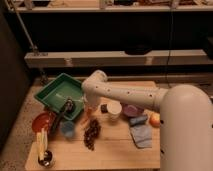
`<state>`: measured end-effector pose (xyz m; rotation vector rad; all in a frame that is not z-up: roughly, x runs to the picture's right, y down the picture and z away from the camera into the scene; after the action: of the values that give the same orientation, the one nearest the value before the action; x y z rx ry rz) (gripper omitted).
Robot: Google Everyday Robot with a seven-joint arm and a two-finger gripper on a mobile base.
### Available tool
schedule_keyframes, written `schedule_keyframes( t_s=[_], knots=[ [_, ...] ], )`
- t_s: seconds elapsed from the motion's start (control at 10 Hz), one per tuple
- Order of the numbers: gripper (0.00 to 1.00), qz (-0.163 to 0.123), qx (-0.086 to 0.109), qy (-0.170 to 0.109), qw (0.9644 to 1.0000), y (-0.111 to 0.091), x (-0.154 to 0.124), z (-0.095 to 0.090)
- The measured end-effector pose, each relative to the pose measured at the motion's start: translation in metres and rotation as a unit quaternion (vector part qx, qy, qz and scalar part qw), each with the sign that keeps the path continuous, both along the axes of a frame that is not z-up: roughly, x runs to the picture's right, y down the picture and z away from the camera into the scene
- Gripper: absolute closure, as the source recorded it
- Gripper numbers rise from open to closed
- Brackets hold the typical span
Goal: Place pepper in tray
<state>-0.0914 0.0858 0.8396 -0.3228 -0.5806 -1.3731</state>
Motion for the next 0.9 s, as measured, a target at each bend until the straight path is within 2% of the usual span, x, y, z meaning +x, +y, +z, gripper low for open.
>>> schedule_keyframes(
  t_s=[0.3, 0.4, 0.5, 0.6, 0.7, 0.9],
  knots=[
    [0.74, -0.003, 0.035, -0.005, 0.9994, -0.068, -0.01, -0.03],
    [0.74, -0.005, 0.052, -0.011, 0.9986, -0.1, -0.018, -0.033],
    [0.74, -0.01, 0.073, -0.023, 0.997, -0.139, -0.036, -0.026],
    [0.74, -0.011, 0.08, -0.028, 0.9963, -0.151, -0.043, -0.021],
    [0.74, -0.01, 0.082, -0.029, 0.9961, -0.155, -0.045, -0.015],
    [0.74, -0.009, 0.082, -0.032, 0.9961, -0.145, -0.046, 0.001]
  ],
)
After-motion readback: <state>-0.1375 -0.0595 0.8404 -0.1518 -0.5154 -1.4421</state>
